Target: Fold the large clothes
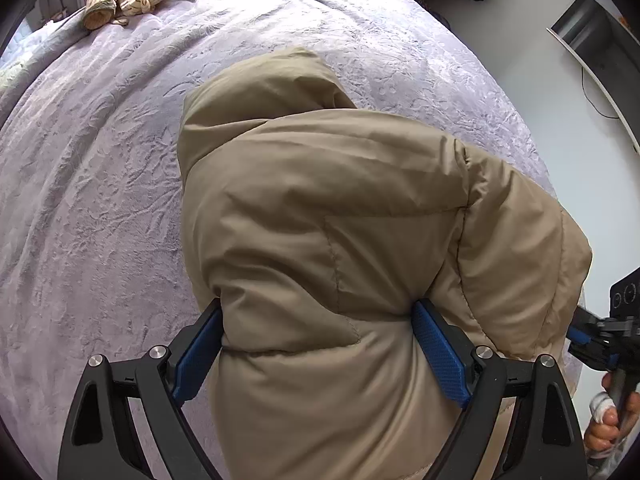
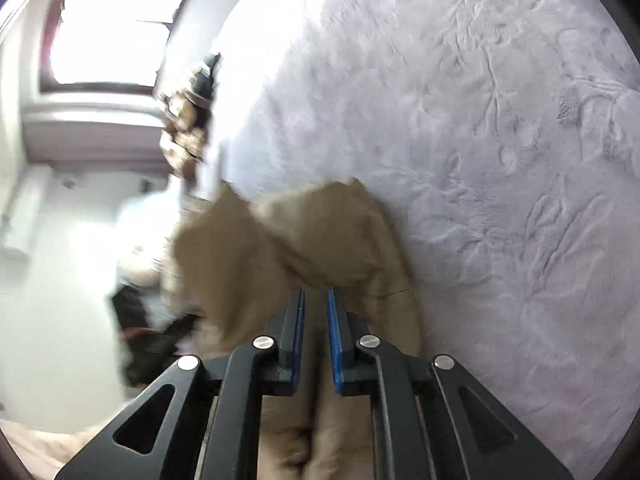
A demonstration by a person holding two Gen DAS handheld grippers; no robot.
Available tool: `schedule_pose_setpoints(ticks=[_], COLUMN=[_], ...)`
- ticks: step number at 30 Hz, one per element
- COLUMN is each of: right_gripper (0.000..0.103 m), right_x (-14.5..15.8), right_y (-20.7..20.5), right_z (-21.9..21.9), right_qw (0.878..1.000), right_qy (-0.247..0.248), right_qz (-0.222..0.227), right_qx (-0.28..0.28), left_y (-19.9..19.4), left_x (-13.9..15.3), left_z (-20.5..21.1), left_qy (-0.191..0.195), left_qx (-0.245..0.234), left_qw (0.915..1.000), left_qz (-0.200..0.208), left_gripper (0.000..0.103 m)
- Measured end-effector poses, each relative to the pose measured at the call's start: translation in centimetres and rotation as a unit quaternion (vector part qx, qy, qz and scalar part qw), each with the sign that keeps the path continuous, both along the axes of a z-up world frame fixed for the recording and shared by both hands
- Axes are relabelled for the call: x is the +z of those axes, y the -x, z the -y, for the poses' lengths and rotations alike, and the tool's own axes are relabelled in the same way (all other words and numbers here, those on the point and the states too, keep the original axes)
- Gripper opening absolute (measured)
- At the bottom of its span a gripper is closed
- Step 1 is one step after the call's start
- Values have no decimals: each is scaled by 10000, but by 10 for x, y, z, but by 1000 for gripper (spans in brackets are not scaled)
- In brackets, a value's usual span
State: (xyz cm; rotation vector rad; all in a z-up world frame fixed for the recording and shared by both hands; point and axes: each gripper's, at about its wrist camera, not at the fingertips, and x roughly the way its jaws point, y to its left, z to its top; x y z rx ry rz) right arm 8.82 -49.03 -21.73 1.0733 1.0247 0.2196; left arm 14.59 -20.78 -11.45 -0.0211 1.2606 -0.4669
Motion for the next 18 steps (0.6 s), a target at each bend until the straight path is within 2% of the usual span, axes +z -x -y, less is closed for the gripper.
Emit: schedule_pose_setpoints(ticks=[1,2,3,4,5,6,8,10,12,15,18], right_gripper=[29,47,55,54,50,33,13,10,10,11,14], right_x=[3,4,3,-1,-7,-6,-5,-2,-10,-18,-4], right_y=[-1,-4,-7,-17,-20,-22,-26,-23,-20,-15,-9], right_z=[-2,-9,-17,-29,-37,-44,-62,-70,-71,-60,-53], right_qw=[9998,9995,9990,9984,9976,9967,9937,9872,9814,9867,9903], right_qy=[-160,-246,-294,-301,-278,-204,400,1102,1380,1059,922], right_qz=[91,117,120,61,-29,-95,-104,-252,-414,-624,-588], right_qx=[41,155,308,466,631,782,1041,1130,1270,1068,859], left_y=[0,0,0,0,0,0,1,3,8,8,6], left_x=[0,0,1,1,2,2,1,2,2,2,1], left_z=[0,0,0,0,0,-1,-1,4,13,15,11], left_qy=[-8,-19,-32,-46,-74,-86,-94,-163,-314,-366,-325], left_qx=[-1,1,7,18,36,47,21,-59,-171,-163,-140], left_qw=[10000,10000,10000,10000,10000,9999,10000,9998,9993,9991,9994], left_qz=[4,2,-8,-16,-20,-21,-12,32,126,124,55], left_gripper=[91,91,91,91,91,91,91,91,91,93,94])
